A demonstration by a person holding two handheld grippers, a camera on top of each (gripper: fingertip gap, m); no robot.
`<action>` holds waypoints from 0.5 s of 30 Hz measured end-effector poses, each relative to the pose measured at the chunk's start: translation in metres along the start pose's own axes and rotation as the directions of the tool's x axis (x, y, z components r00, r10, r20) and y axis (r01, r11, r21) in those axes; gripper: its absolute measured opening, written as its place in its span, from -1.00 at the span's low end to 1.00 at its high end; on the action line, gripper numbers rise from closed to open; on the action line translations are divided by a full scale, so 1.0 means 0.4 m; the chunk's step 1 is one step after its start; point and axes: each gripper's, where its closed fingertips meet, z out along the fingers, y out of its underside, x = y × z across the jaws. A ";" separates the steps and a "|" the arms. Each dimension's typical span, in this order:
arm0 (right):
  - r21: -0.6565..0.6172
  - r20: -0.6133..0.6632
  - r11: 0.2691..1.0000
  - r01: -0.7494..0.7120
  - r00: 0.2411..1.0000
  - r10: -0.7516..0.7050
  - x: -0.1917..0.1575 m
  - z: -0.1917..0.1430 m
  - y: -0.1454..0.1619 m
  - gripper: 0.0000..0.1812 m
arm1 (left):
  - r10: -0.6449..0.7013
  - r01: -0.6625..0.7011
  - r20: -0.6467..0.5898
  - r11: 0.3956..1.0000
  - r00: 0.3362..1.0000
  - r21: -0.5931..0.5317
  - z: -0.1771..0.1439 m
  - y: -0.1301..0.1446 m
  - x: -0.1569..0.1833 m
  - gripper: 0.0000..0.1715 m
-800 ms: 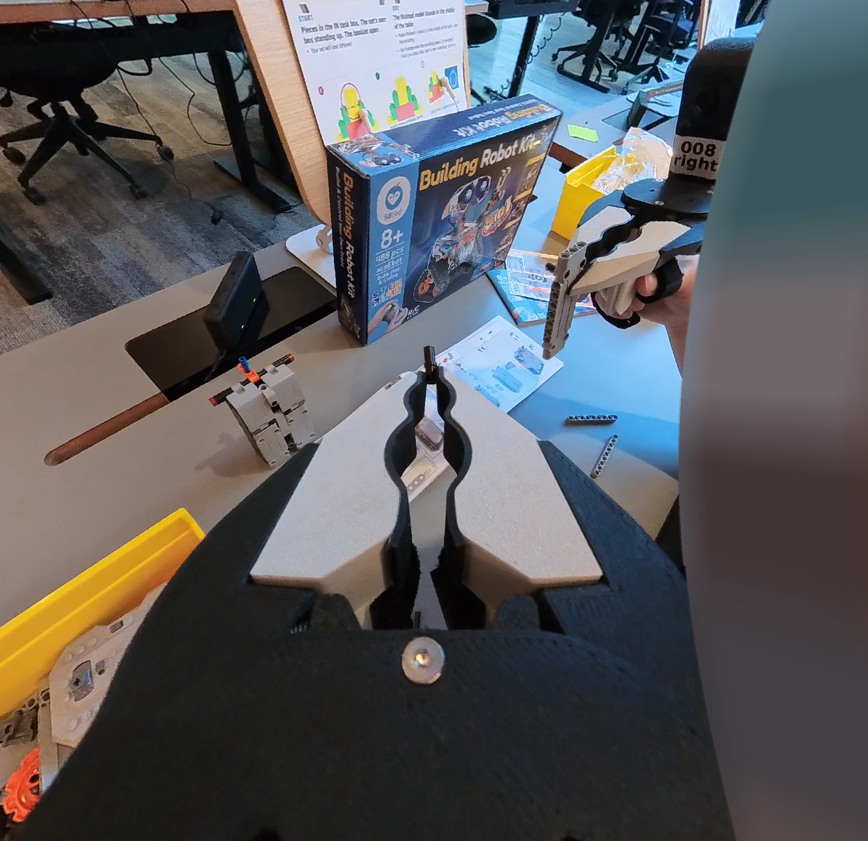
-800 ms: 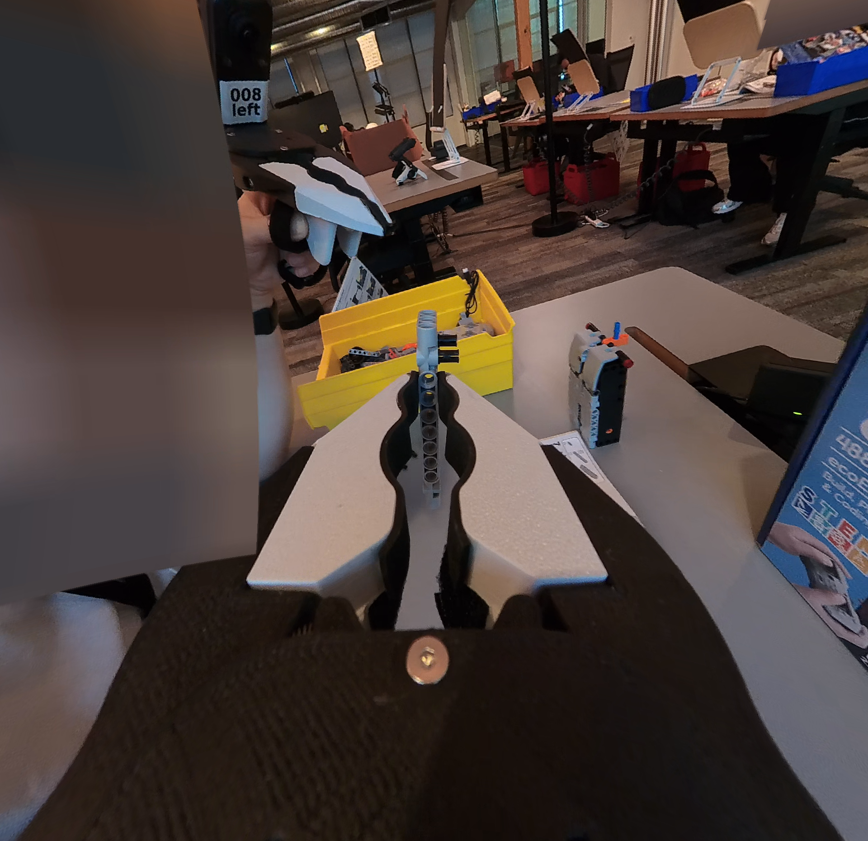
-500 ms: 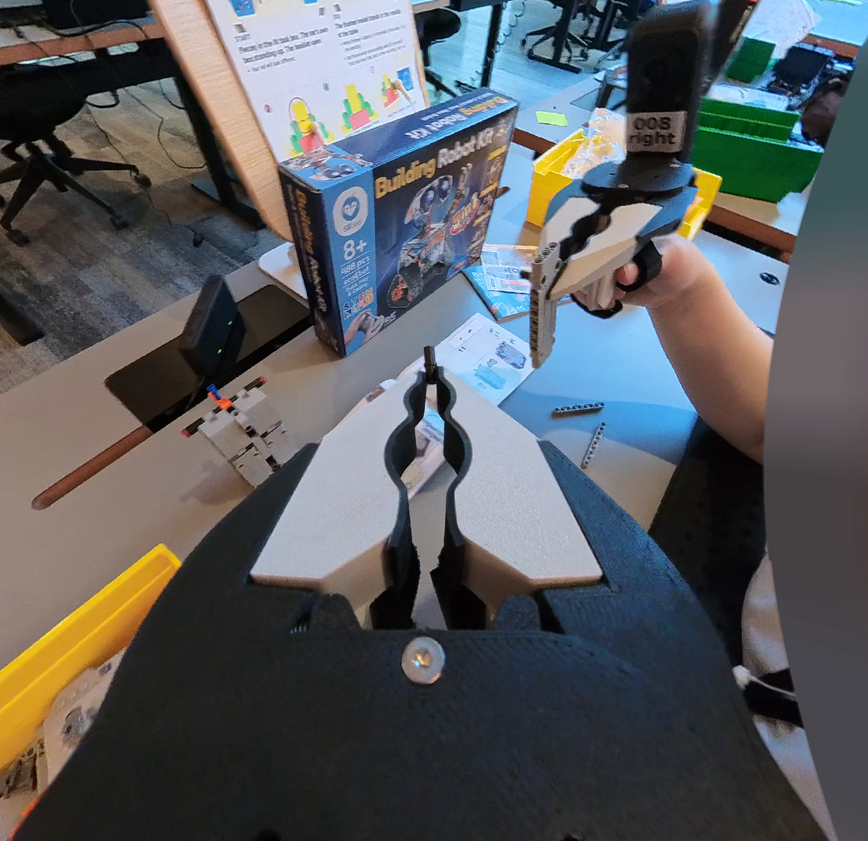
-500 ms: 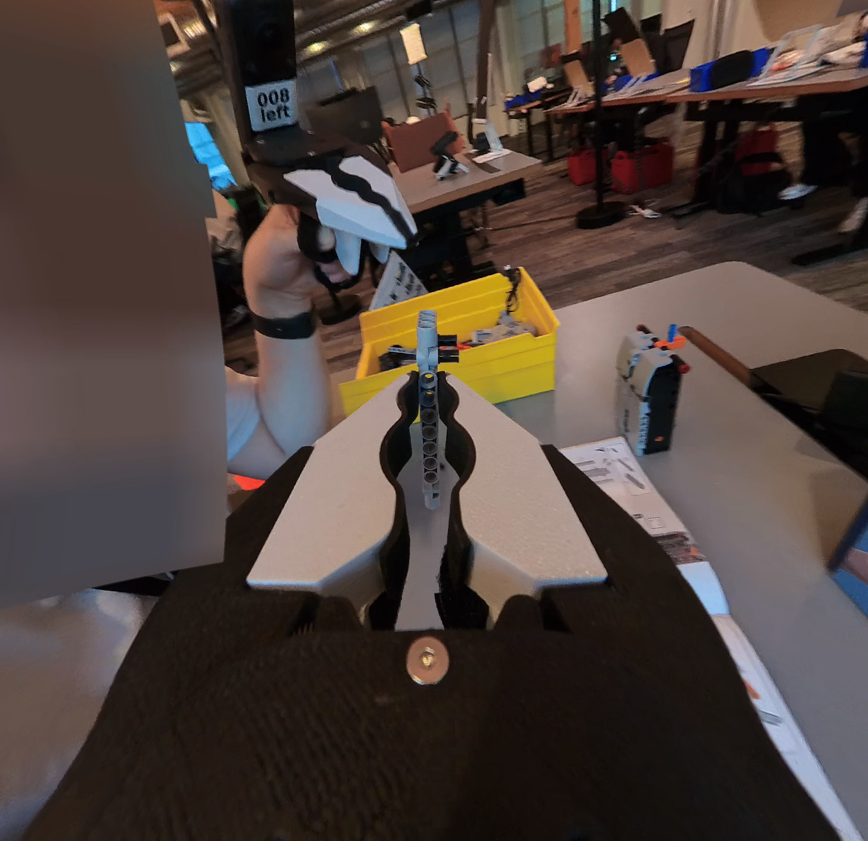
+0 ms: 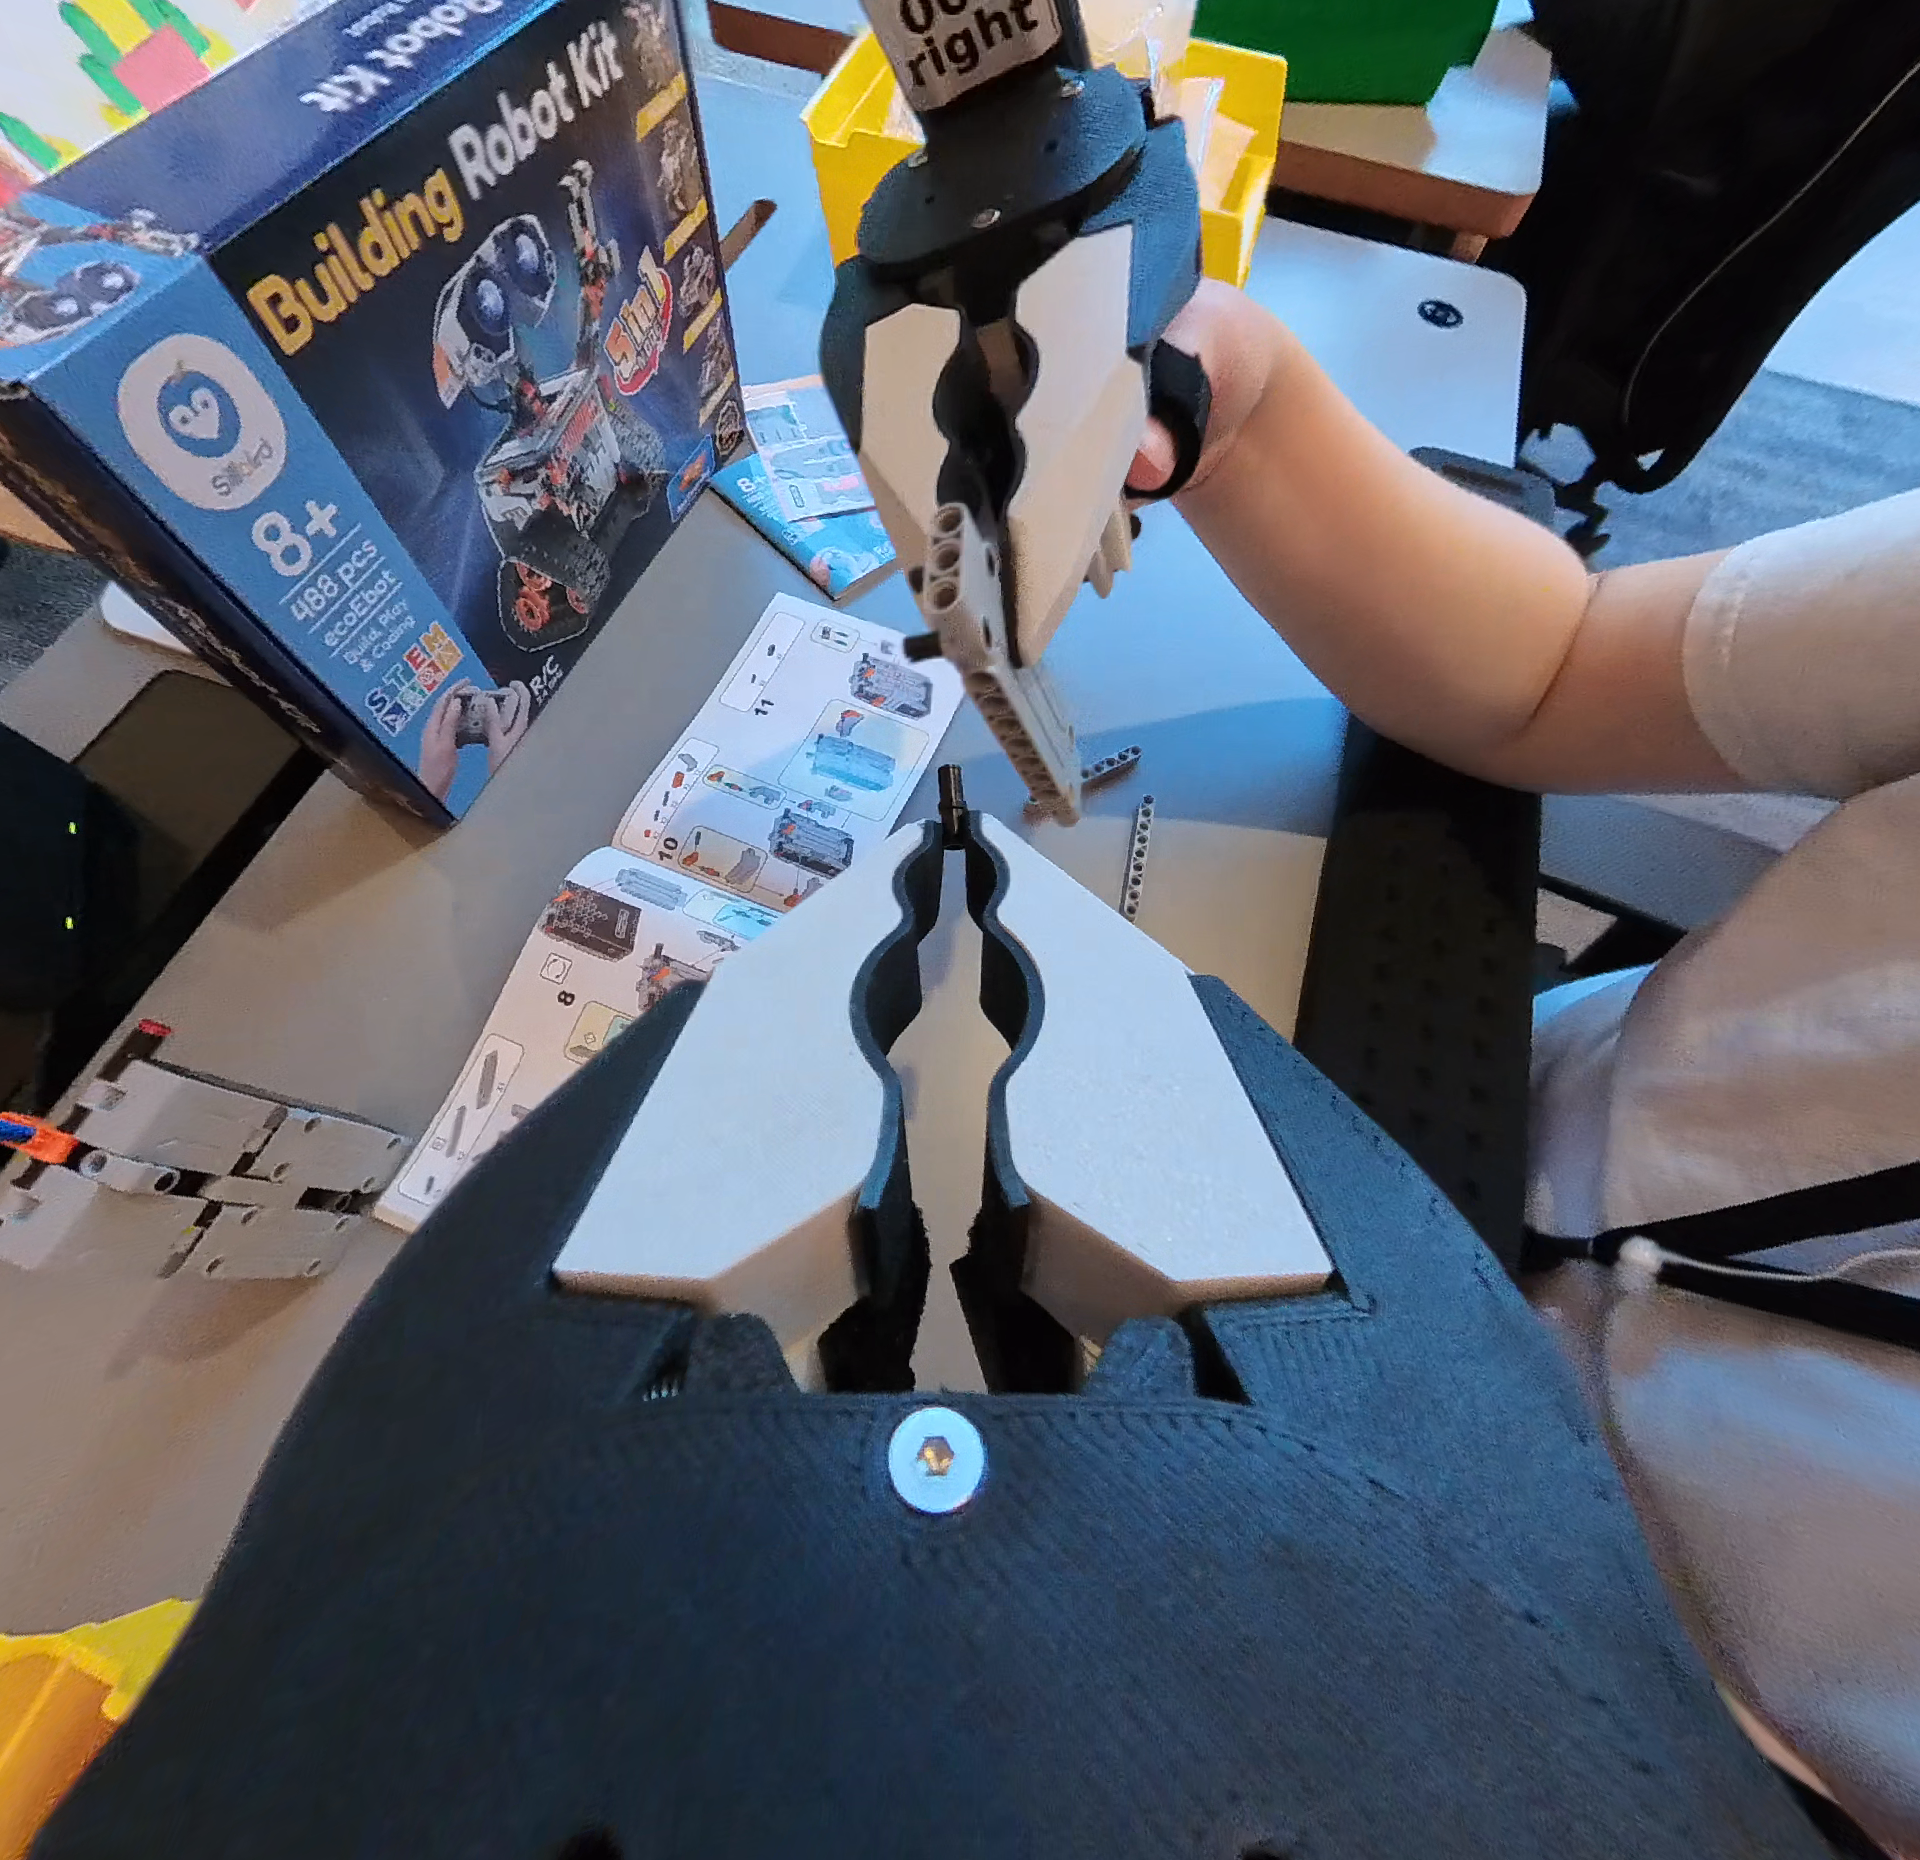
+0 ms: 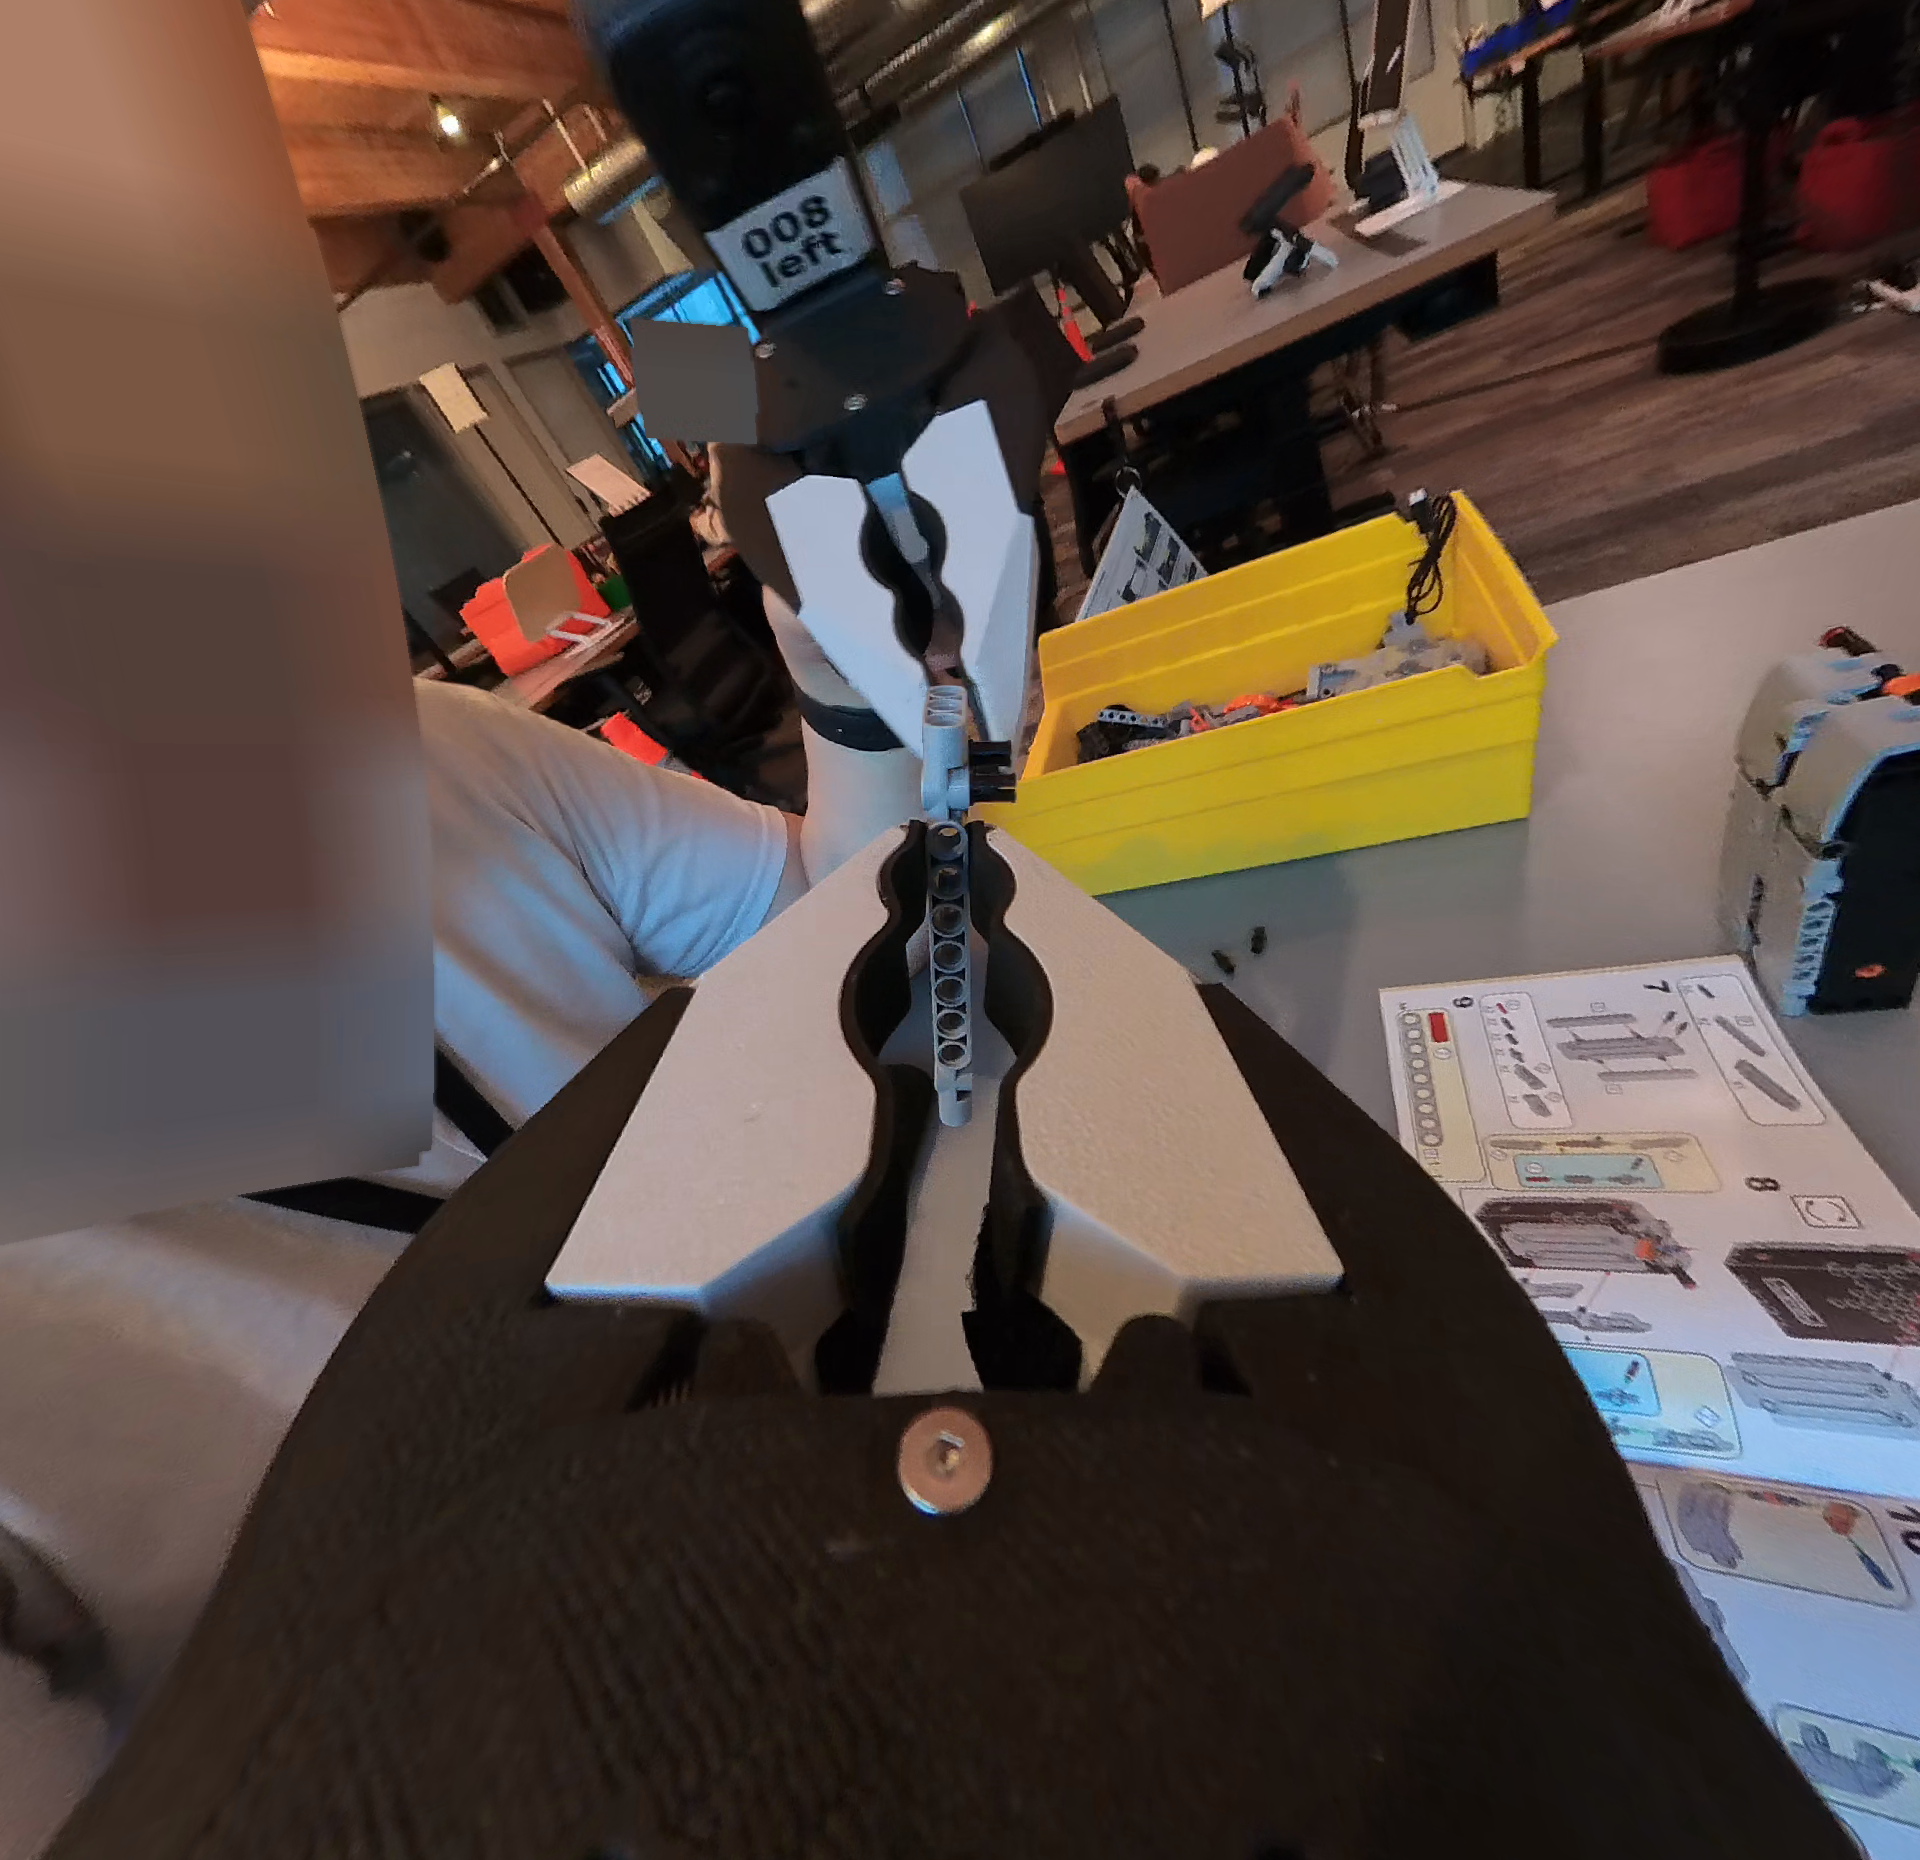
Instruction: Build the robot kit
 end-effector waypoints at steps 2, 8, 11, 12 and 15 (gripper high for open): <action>-0.005 0.029 1.000 -0.011 1.000 0.011 -0.014 0.006 0.001 -0.93 | 0.031 -0.031 0.023 0.999 0.999 -0.014 0.003 0.005 0.010 -0.98; -0.037 0.089 0.995 -0.089 0.992 0.092 -0.017 0.020 0.022 -0.93 | 0.045 -0.045 0.028 0.999 0.999 0.005 -0.003 -0.003 0.026 -0.98; -0.029 0.098 0.992 -0.120 0.988 0.123 -0.009 0.025 0.024 -0.93 | 0.045 -0.045 0.010 0.999 0.999 -0.004 -0.004 0.000 0.033 -0.98; -0.032 0.105 0.992 -0.124 0.986 0.127 -0.010 0.026 0.026 -0.93 | 0.047 -0.047 0.010 0.999 0.999 -0.003 -0.004 0.000 0.033 -0.98; -0.047 0.084 0.992 -0.116 0.989 0.120 -0.003 0.030 0.033 -0.93 | 0.047 -0.047 0.004 0.999 0.999 0.002 -0.007 -0.002 0.032 -0.98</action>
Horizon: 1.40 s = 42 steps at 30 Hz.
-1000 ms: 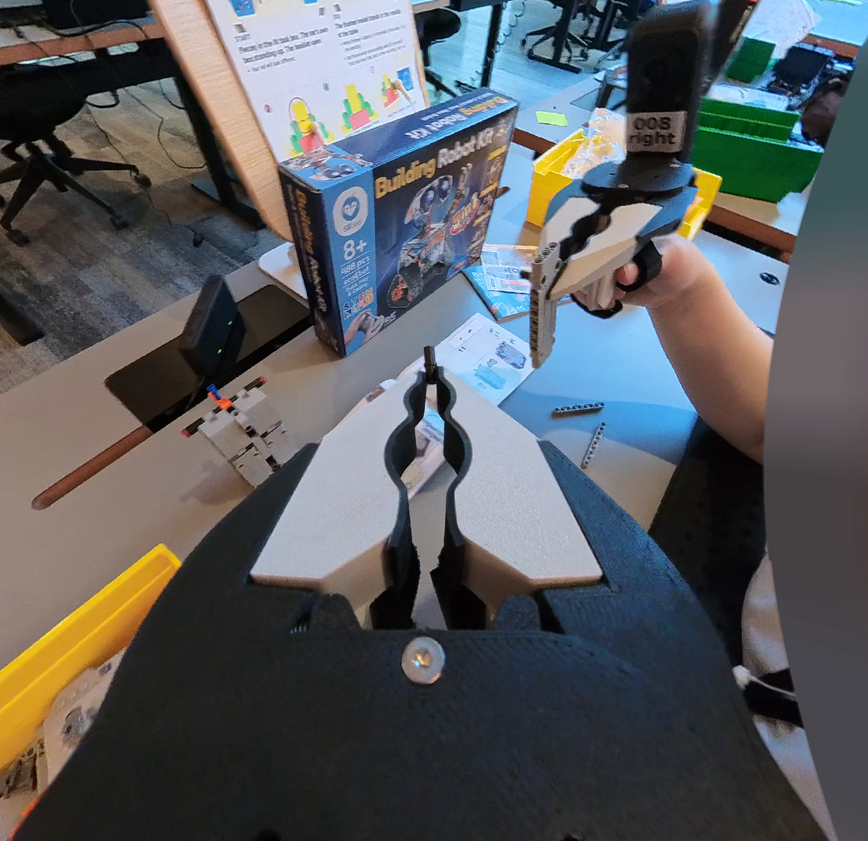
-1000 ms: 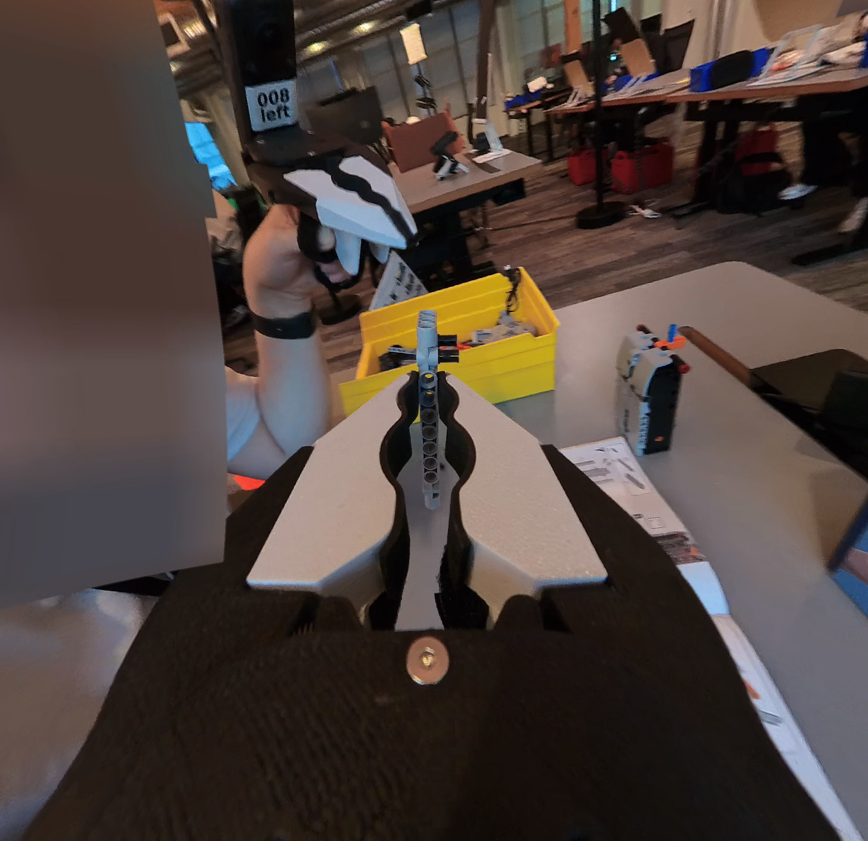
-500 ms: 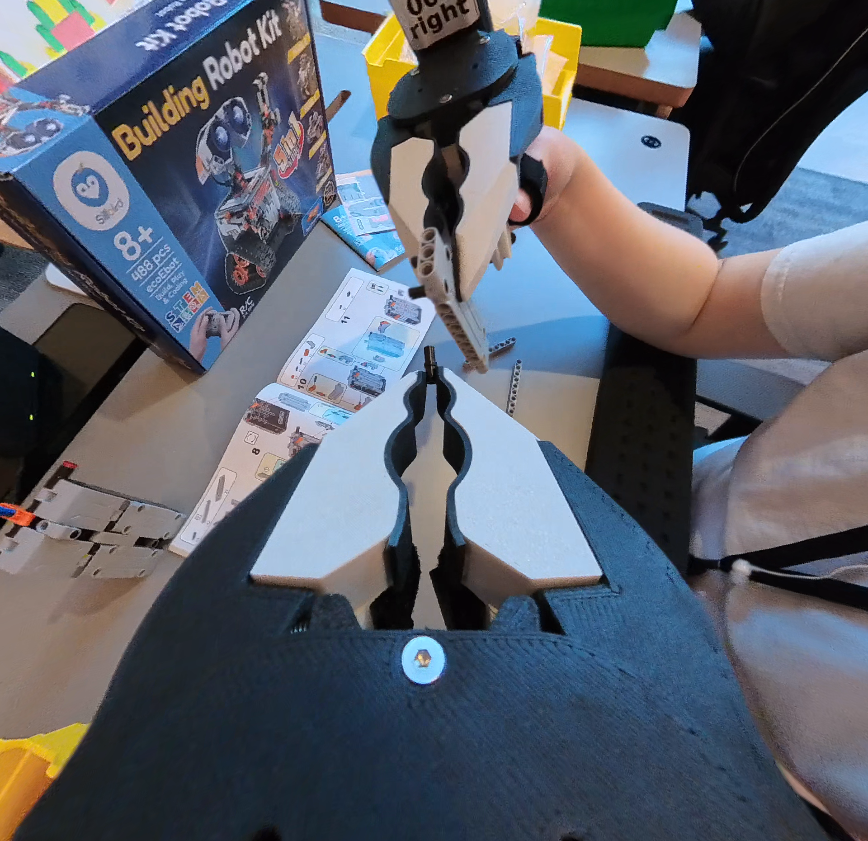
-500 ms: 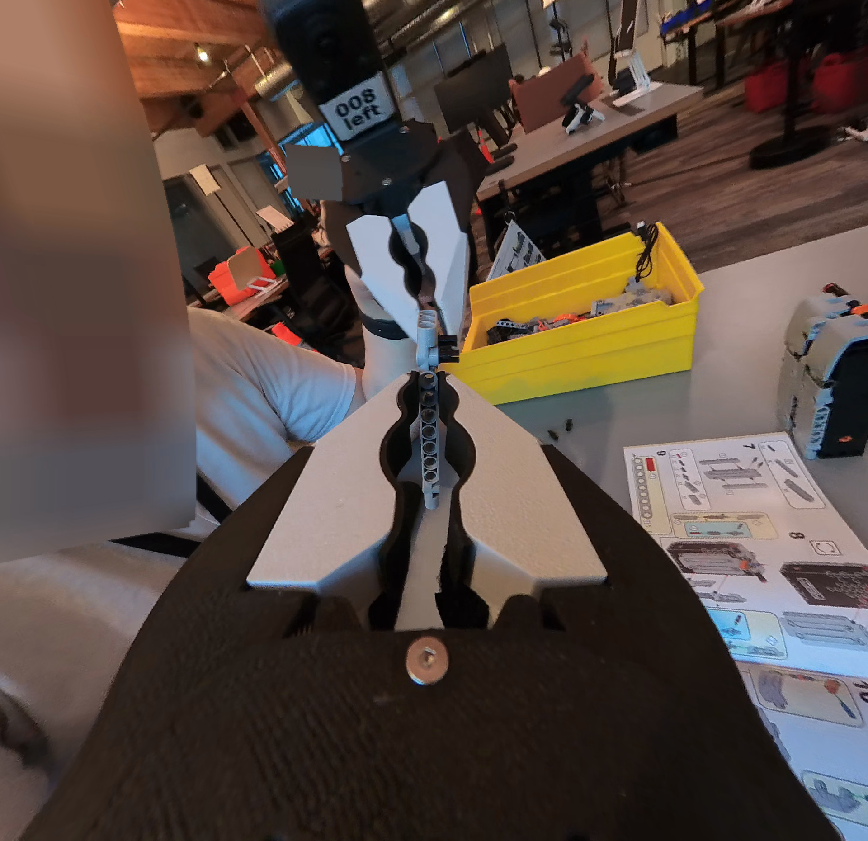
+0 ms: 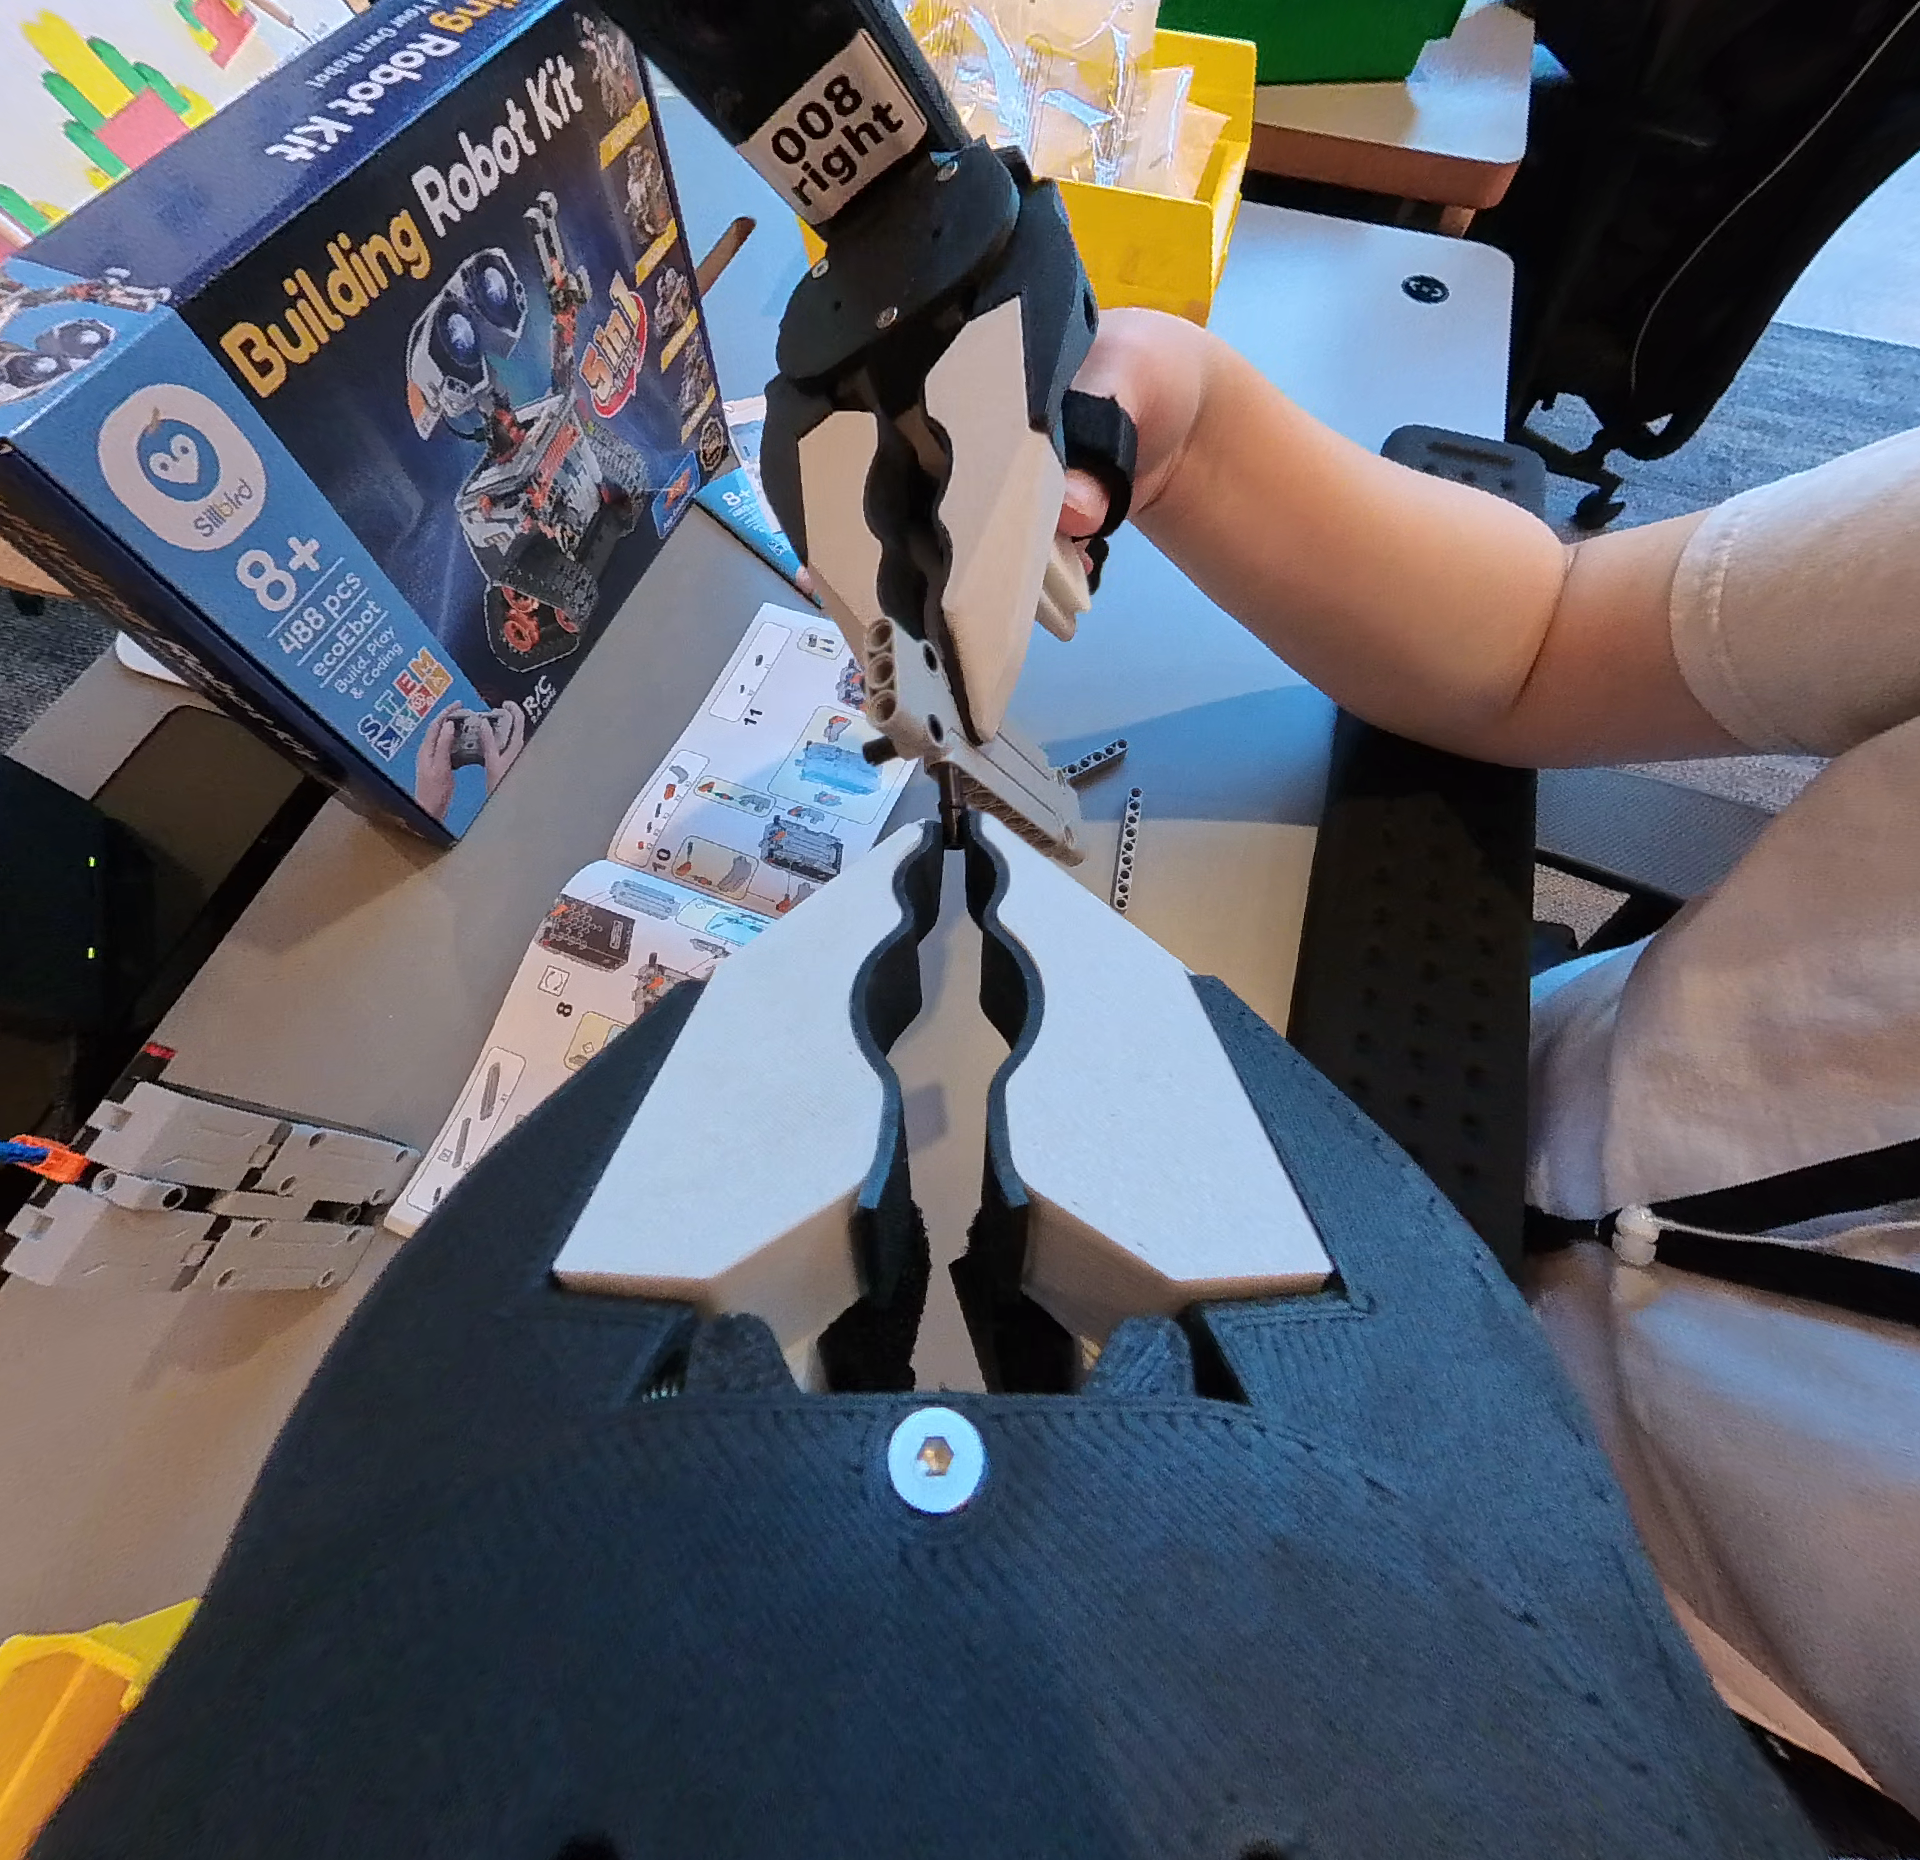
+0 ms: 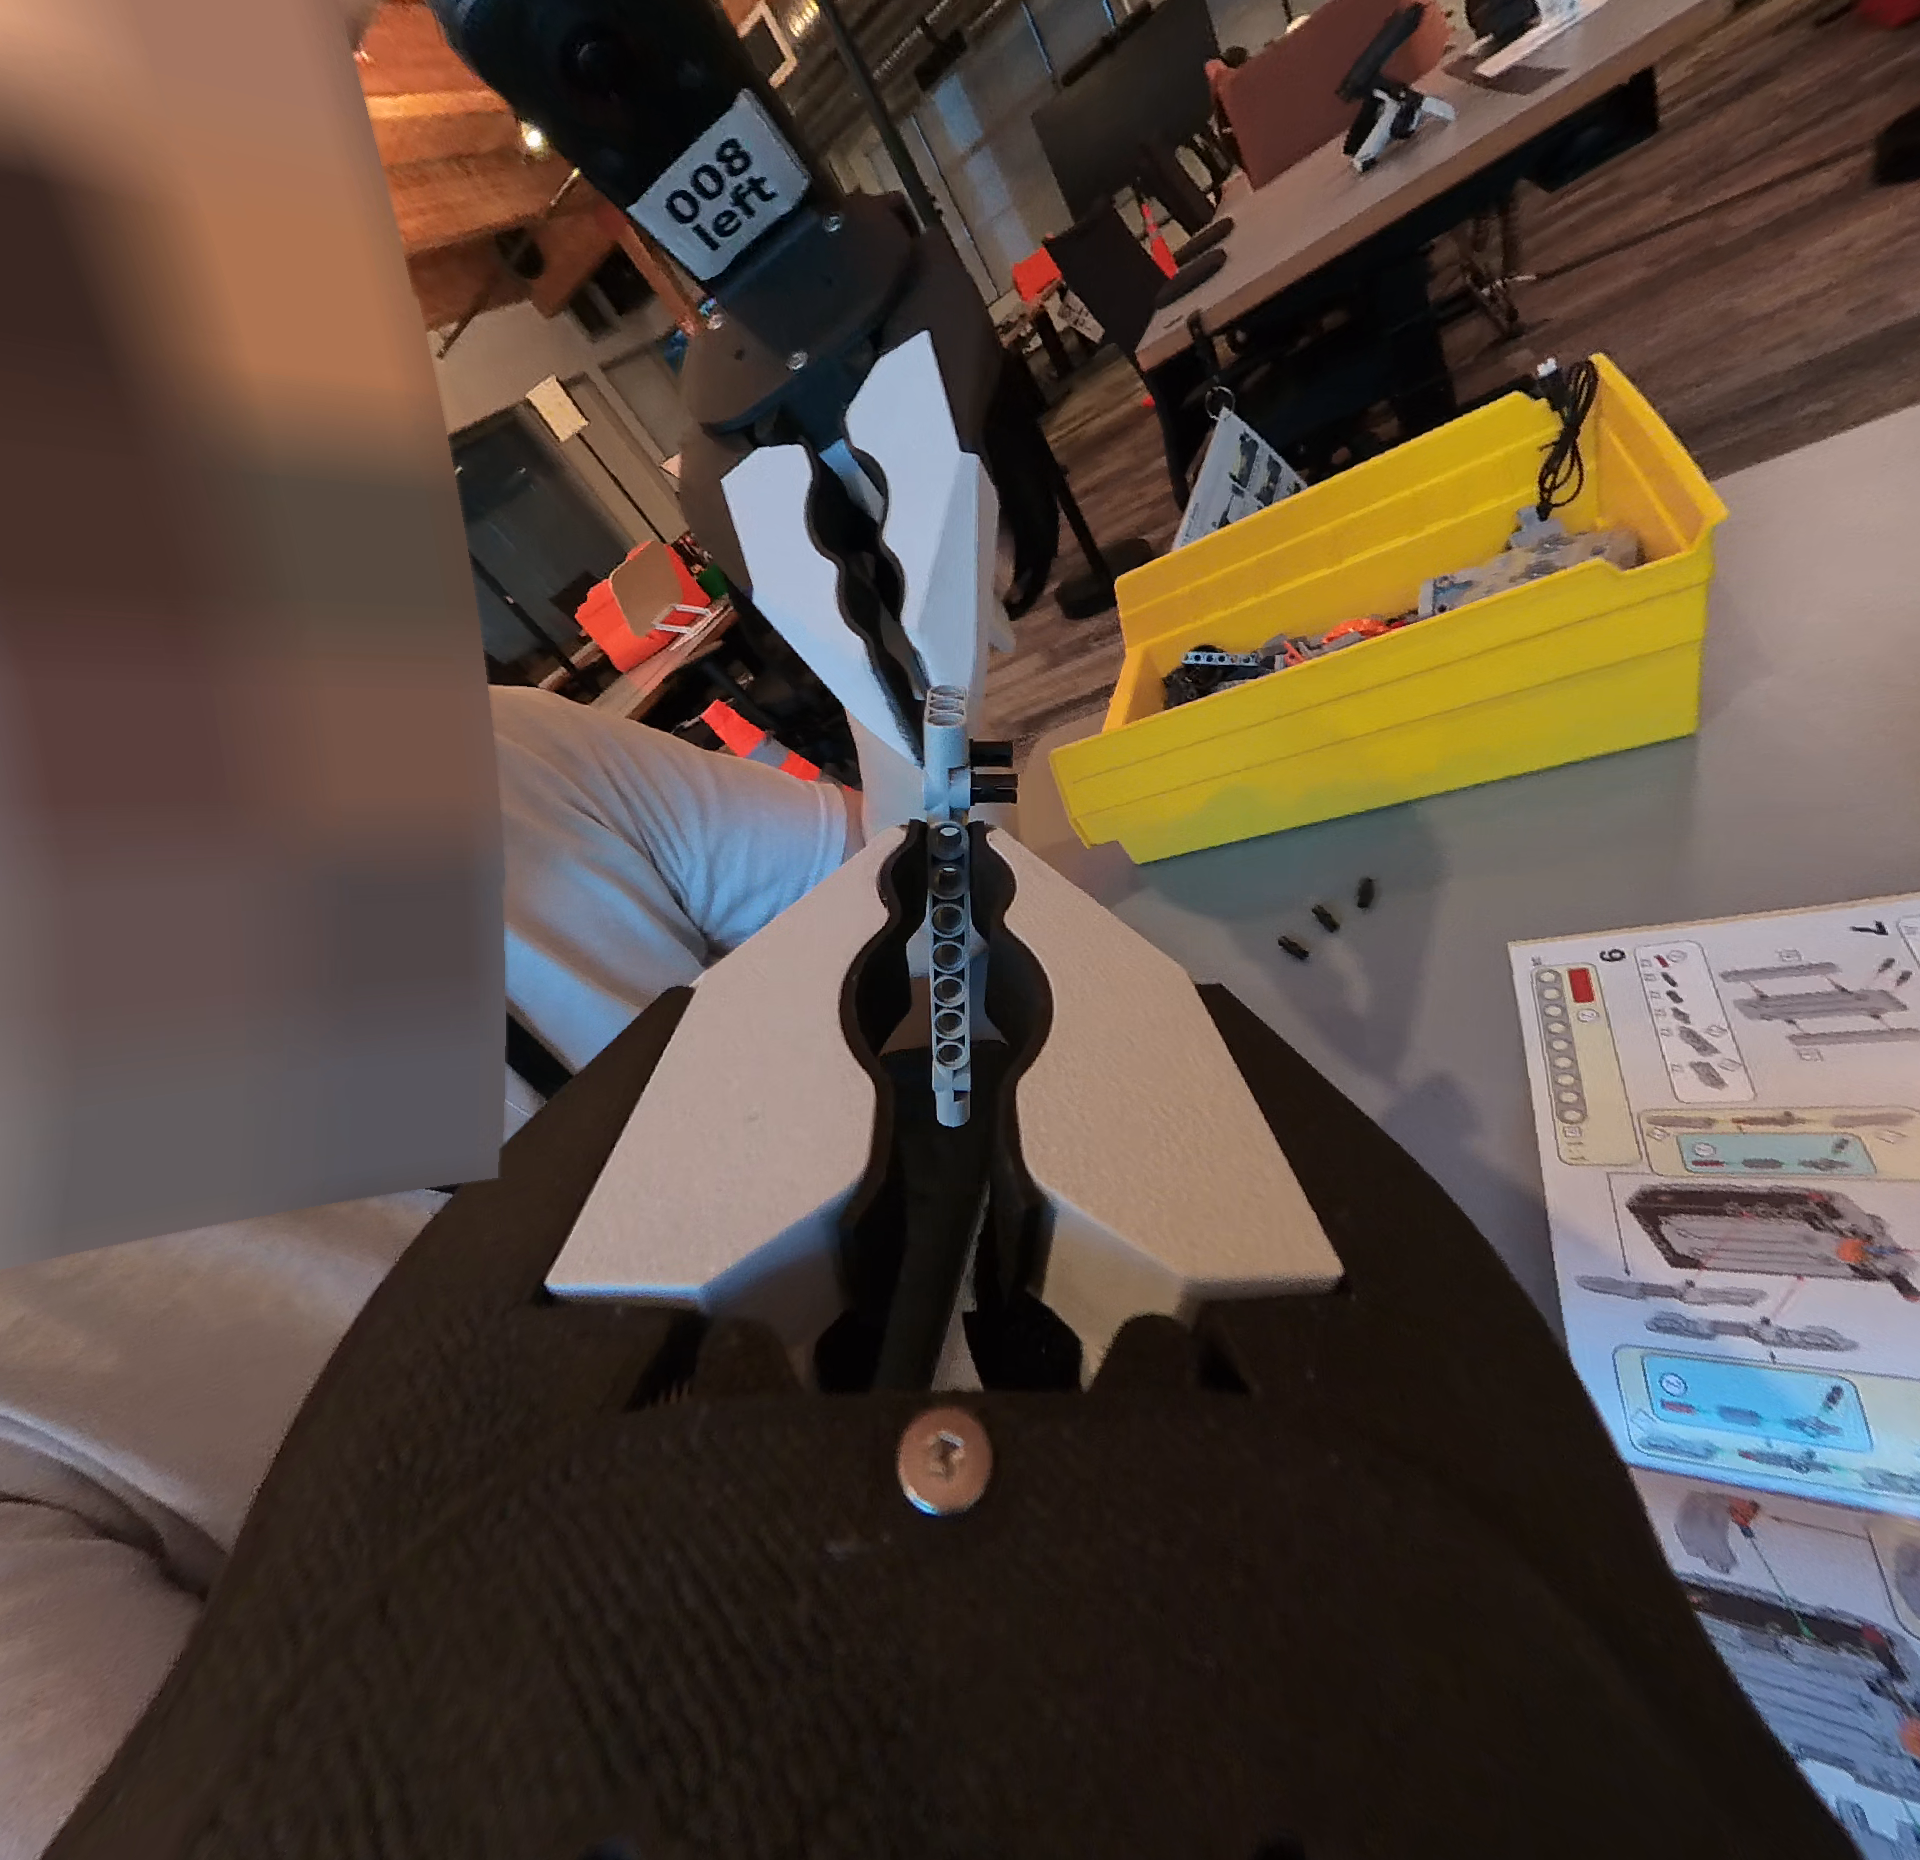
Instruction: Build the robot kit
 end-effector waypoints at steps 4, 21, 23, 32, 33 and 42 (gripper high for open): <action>-0.006 0.010 1.000 0.009 1.000 -0.009 -0.007 0.004 0.001 -0.93 | -0.007 0.007 -0.004 1.000 1.000 -0.013 0.005 0.007 -0.007 -0.98; -0.040 -0.062 0.998 0.049 0.997 -0.051 0.016 0.001 0.011 -0.93 | -0.040 0.037 -0.064 0.998 0.997 -0.041 0.018 0.021 -0.007 -0.98; -0.044 -0.061 0.998 0.052 0.997 -0.055 0.014 0.001 0.013 -0.93 | -0.039 0.036 -0.067 0.998 0.997 -0.042 0.018 0.020 -0.006 -0.98; -0.036 -0.026 0.998 0.043 0.999 -0.044 0.003 0.002 0.011 -0.93 | -0.037 0.035 -0.081 0.999 0.996 -0.026 0.014 0.015 0.002 -0.98; -0.037 -0.025 0.998 0.044 0.999 -0.045 0.002 0.002 0.012 -0.93 | -0.037 0.035 -0.080 0.999 0.996 -0.027 0.014 0.015 0.002 -0.98; -0.052 -0.023 0.997 0.058 0.998 -0.060 -0.005 0.004 0.016 -0.93 | -0.043 0.041 -0.099 0.999 0.994 -0.024 0.016 0.015 0.006 -0.98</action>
